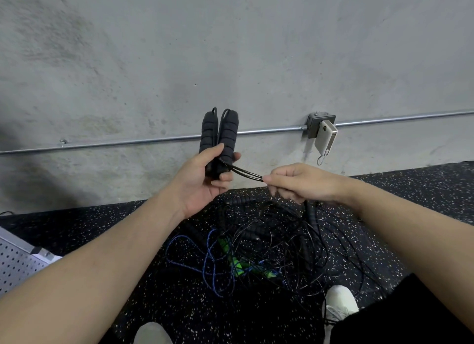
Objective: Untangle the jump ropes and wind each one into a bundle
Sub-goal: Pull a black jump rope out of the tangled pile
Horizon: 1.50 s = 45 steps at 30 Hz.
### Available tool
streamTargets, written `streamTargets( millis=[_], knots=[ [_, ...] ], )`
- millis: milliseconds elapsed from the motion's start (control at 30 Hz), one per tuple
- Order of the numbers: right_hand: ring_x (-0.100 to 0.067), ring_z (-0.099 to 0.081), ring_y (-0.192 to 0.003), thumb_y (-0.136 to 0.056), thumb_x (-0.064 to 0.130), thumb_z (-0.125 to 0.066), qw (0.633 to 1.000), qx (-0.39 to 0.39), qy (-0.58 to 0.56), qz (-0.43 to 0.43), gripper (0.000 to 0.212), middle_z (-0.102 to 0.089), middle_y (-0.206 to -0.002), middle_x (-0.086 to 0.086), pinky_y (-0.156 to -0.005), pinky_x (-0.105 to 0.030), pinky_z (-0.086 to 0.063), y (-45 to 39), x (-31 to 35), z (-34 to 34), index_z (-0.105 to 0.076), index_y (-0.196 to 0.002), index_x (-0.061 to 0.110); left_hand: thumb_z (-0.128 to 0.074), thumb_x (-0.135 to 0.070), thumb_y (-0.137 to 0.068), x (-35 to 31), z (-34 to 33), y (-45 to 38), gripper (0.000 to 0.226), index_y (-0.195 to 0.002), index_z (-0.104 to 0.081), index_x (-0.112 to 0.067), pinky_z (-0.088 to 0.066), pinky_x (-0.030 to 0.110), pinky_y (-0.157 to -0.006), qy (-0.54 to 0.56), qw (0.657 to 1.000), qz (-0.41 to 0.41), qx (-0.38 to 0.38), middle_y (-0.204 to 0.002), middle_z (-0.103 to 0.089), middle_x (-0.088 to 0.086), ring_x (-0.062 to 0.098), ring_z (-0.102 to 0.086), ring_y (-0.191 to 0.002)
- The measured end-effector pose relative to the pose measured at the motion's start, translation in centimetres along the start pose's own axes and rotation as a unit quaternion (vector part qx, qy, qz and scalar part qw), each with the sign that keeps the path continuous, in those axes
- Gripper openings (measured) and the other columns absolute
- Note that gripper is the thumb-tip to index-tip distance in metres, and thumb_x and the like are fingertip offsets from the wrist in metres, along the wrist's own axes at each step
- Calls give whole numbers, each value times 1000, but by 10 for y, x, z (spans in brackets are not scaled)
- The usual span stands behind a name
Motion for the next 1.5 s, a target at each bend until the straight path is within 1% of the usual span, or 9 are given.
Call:
streamTargets(
  millis=[100, 267, 600, 733, 833, 933, 1033, 1233, 1500],
  knots=[
    [-9, -38, -58, -98, 39, -49, 999, 41, -24, 5, 28, -41, -63, 9, -63, -21, -40, 5, -9, 6, -68, -103, 19, -59, -25, -92, -5, -2, 3, 35, -122, -57, -6, -30, 15, -43, 24, 999, 6, 29, -99, -66, 6, 8, -41, -51],
    [-9, -40, -54, -79, 71, -54, 997, -32, 61, -30, 45, -47, -59, 9, -59, -19, -38, 9, -22, 20, -70, -74, 29, -57, -24, -92, -4, -6, 8, 30, -115, -56, -4, -31, 14, -43, 7, 996, 31, 79, -98, -61, 6, 7, -41, -50],
    [-7, -36, -47, -82, 63, -66, 994, -84, 49, -51, 44, -44, -54, 7, -47, -13, -33, 8, -35, 28, -66, -73, 20, -93, -28, -68, 13, -7, 10, 72, -121, -48, -6, -36, 21, -46, -74, 965, 106, 229, -91, -49, 5, 10, -42, -47],
    [-19, -67, -78, -65, 67, -78, 991, -121, 54, -23, 58, -72, -82, 2, -83, -33, -53, -1, -39, 31, -72, -85, 13, -86, -26, -75, 22, -13, 16, 60, -116, -48, -6, -37, 24, -49, -172, 932, 156, 278, -76, -58, 5, 11, -44, -47],
    [-18, -72, -93, -86, 32, -75, 997, -72, 29, -9, 11, -77, -93, 1, -89, -34, -56, 0, -39, 30, -77, -88, 22, -76, -18, -77, 28, -13, 17, 43, -112, -52, -14, -36, 23, -49, -265, 906, 193, 266, -79, -59, 5, 13, -47, -49],
    [-2, -67, -64, -91, 15, -70, 998, -57, 9, -31, 18, -73, -70, 6, -65, -18, -52, 3, -39, 30, -73, -74, 19, -72, -12, -84, 33, -11, 18, 48, -124, -50, -26, -35, 21, -47, -342, 880, 218, 245, -82, -63, 3, 16, -54, -54],
    [-3, -67, -70, -87, 24, -76, 996, -61, 47, -46, 9, -77, -82, 1, -78, -22, -53, -3, -39, 29, -79, -85, 16, -69, -4, -93, 39, -9, 18, 50, -131, -46, -28, -41, 19, -48, -411, 855, 242, 205, -94, -62, 4, 17, -61, -61],
    [6, -63, -66, -73, 41, -86, 988, -106, 107, -28, 15, -75, -77, 13, -56, -5, -42, -18, -14, 6, -80, -78, 28, -68, -12, -95, 61, -7, 9, 39, -115, -39, -27, -45, 24, -52, -566, 771, 237, 169, -99, -61, 7, 13, -61, -58],
    [1, -51, -49, -79, 34, -81, 972, -97, 209, 42, 15, -61, -51, 15, -49, -13, -37, -30, 15, -36, -75, -69, 24, -66, -13, -96, 67, 18, 0, 59, -136, -27, -29, -40, 19, -40, -563, 778, 272, 66, -103, -59, 13, 12, -57, -51]
  ],
)
Point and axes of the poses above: each hand's wrist, its own y-axis away from the middle knuckle, its own z-axis out of the back of the hand, x = y × z, the point moved 2 cm from there along -y, towards the middle knuckle
